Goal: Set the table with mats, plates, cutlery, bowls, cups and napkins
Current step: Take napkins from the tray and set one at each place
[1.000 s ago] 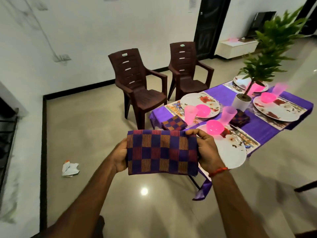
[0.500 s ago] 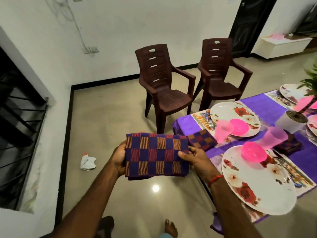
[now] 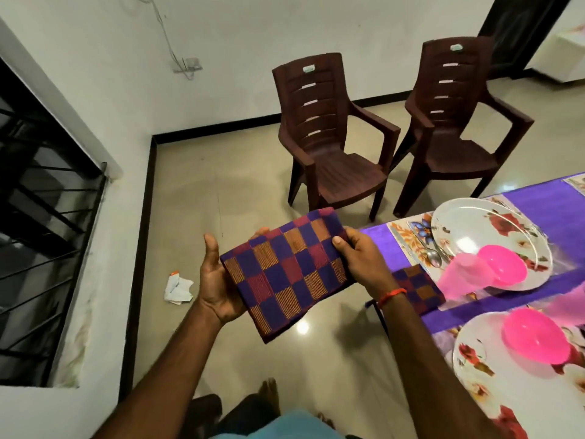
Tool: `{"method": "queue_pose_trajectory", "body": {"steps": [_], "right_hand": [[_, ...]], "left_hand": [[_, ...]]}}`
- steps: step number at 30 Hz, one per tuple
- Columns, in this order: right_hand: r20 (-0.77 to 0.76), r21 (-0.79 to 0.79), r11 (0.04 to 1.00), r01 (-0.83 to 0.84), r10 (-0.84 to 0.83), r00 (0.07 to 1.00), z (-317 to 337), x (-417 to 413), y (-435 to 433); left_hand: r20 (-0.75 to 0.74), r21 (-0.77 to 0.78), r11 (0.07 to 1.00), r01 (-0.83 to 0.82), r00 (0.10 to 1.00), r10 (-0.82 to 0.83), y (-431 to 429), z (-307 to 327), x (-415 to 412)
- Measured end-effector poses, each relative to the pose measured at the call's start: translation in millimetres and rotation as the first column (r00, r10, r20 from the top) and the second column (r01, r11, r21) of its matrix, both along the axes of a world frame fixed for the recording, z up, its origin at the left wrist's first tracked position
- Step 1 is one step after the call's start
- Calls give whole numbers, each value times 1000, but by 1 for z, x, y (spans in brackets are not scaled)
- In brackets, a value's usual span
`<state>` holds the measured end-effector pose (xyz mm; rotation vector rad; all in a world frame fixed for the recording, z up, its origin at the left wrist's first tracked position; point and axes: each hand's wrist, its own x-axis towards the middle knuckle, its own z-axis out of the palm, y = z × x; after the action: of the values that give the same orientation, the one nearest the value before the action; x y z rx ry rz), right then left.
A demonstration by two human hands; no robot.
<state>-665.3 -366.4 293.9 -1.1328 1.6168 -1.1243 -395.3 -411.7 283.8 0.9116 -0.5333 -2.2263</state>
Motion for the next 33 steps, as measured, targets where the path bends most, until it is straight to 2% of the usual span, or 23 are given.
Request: {"method": "queue_pose_trajectory", "body": {"steps": [4, 7, 10, 13, 15, 17, 18, 20, 21, 23, 25, 28, 31, 33], "right_hand": [[-54, -34, 998, -44, 42, 998, 2, 6, -44], [-113, -41, 999, -5, 1, 994, 8, 11, -81], [-148, -23, 1000, 6, -10, 989, 19, 18, -118], [-241, -29, 1000, -5, -2, 970, 30, 22, -154], [-242, -79, 997, 17, -36, 970, 33, 21, -171], [-146, -161, 973, 164, -188, 971, 28, 20, -183], [-38, -157, 949, 272, -281, 959, 22, 20, -186], [171, -10, 909, 416, -408, 897, 2, 16, -191], [232, 112, 901, 418, -433, 871, -9, 14, -191], [318, 336, 897, 288, -396, 862, -28, 10, -190], [404, 414, 905, 100, -281, 871, -38, 12, -190], [530, 373, 928, 0, -213, 821, -40, 15, -207], [720, 297, 952, 69, -271, 639, -34, 7, -233], [790, 235, 961, 144, -275, 548, -28, -7, -254]], "left_hand": [[87, 79, 986, 145, 985, -152, -45, -6, 7], [105, 33, 957, 288, 951, -290, -94, -11, 14], [42, -15, 892, 452, 891, -451, -139, -6, 14], [36, -102, 841, 532, 847, -531, -177, 3, 11], [68, -149, 818, 556, 831, -552, -201, 8, 9], [74, -189, 800, 569, 821, -566, -222, 9, 5], [69, -197, 800, 567, 822, -565, -231, 10, 3], [62, -206, 821, 533, 844, -533, -246, 11, -3], [69, -207, 834, 511, 858, -509, -253, 11, -6], [79, -202, 850, 487, 873, -481, -267, 10, -16], [87, -202, 854, 479, 878, -471, -282, 9, -27], [107, -195, 851, 488, 873, -476, -308, 8, -46], [133, -195, 833, 518, 855, -501, -338, 5, -68], [158, -188, 828, 528, 849, -505, -358, 6, -87]]}}
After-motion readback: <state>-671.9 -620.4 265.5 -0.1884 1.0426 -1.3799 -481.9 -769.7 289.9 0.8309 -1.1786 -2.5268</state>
